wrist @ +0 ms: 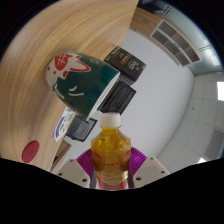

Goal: Pour water

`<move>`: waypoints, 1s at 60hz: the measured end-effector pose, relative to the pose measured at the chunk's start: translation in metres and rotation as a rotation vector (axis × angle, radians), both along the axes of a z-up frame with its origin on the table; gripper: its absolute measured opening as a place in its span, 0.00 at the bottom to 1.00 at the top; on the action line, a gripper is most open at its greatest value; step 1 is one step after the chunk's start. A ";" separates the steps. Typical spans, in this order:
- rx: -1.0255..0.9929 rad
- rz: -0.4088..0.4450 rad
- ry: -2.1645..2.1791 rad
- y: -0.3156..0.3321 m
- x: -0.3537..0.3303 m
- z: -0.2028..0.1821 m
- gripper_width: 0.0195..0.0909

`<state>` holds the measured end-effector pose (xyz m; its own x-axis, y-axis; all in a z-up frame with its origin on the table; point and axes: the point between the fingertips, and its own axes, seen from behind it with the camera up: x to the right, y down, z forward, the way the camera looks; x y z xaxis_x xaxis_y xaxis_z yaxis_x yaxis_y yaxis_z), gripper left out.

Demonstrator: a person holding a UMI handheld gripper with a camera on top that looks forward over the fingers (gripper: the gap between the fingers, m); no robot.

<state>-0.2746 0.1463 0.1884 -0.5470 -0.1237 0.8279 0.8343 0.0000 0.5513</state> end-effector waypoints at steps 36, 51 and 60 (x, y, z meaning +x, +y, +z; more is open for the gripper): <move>-0.152 0.097 1.766 -0.008 0.085 0.033 0.33; -0.235 -0.046 2.140 0.013 0.141 -0.064 0.33; -0.267 -0.017 2.162 0.013 0.137 -0.093 0.35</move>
